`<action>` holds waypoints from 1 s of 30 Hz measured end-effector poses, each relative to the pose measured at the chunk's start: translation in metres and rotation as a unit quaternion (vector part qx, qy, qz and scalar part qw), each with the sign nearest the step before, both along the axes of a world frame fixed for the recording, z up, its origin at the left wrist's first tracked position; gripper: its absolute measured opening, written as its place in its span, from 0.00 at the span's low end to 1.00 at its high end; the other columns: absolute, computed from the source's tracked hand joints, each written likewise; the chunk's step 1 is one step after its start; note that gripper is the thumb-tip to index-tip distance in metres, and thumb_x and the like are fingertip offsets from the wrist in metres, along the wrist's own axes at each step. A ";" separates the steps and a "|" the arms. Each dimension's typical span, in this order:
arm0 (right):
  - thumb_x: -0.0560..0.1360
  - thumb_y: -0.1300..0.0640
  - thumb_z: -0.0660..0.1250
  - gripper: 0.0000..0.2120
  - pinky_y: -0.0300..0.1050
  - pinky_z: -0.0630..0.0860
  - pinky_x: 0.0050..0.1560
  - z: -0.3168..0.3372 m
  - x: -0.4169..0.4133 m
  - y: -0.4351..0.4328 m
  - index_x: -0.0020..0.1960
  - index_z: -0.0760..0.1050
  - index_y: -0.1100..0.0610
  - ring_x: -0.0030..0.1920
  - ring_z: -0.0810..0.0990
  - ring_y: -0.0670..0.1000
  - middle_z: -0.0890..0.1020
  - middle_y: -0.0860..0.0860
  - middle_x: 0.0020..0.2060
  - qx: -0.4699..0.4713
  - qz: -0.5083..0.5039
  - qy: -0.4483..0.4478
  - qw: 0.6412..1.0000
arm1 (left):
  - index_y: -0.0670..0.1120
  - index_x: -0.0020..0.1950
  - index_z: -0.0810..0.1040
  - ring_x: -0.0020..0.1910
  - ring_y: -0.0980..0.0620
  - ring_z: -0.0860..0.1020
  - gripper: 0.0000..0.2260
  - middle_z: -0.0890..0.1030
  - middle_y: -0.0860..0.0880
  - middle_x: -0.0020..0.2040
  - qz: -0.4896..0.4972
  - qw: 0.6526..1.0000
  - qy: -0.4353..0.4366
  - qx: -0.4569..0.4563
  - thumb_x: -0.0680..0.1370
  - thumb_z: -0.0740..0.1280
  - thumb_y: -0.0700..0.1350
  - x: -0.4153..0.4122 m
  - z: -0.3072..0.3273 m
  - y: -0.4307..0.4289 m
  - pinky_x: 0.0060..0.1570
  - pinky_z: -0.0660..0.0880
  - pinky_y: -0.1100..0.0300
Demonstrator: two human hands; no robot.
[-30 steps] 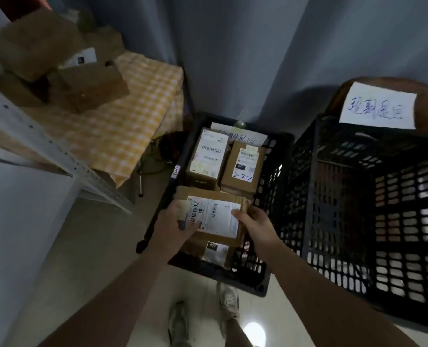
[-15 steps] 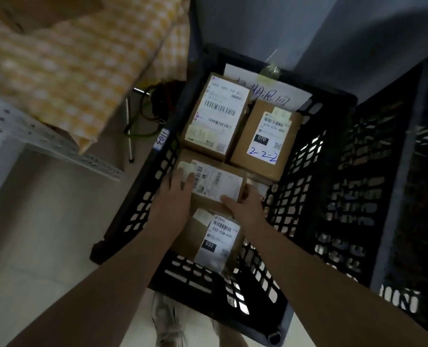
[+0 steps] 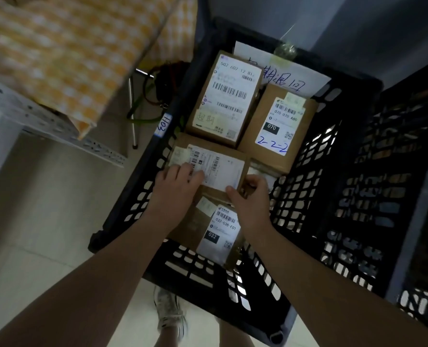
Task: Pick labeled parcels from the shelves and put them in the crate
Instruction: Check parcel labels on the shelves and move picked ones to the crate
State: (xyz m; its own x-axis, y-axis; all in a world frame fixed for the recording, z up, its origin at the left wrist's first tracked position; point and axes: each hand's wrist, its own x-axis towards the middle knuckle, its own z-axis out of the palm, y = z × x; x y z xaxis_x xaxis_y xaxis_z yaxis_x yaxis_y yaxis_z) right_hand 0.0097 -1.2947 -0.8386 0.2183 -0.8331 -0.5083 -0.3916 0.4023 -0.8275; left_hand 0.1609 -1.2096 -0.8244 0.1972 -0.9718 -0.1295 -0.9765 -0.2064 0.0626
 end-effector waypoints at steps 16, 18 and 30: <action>0.74 0.56 0.71 0.20 0.48 0.75 0.59 0.007 0.003 -0.034 0.62 0.66 0.53 0.59 0.72 0.53 0.67 0.56 0.61 -0.012 0.179 0.114 0.977 | 0.46 0.66 0.67 0.60 0.43 0.71 0.24 0.71 0.42 0.63 0.023 0.998 -0.015 0.055 0.72 0.70 0.43 0.003 0.005 -0.011 0.57 0.71 0.48; 0.76 0.57 0.69 0.22 0.40 0.73 0.53 0.015 0.005 -0.037 0.66 0.65 0.57 0.56 0.71 0.50 0.66 0.57 0.64 -0.028 0.203 0.135 0.969 | 0.46 0.68 0.66 0.61 0.43 0.70 0.23 0.69 0.42 0.64 0.027 0.997 -0.017 0.063 0.74 0.67 0.44 0.001 0.012 -0.010 0.58 0.70 0.49; 0.79 0.55 0.61 0.18 0.49 0.72 0.55 0.149 -0.005 -0.025 0.67 0.67 0.58 0.62 0.70 0.57 0.69 0.58 0.62 -0.250 0.441 0.299 0.808 | 0.47 0.68 0.67 0.61 0.45 0.71 0.18 0.71 0.44 0.64 0.070 0.994 -0.063 0.059 0.78 0.62 0.43 -0.005 0.147 0.021 0.58 0.70 0.52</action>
State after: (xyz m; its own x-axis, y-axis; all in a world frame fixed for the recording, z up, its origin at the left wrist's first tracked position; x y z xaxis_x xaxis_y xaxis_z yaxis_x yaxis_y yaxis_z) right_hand 0.0045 -1.3197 -0.6897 0.6790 -0.6213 -0.3911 -0.7341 -0.5782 -0.3560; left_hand 0.1562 -1.1886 -0.6771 0.3509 -0.9132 -0.2072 -0.9363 -0.3391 -0.0909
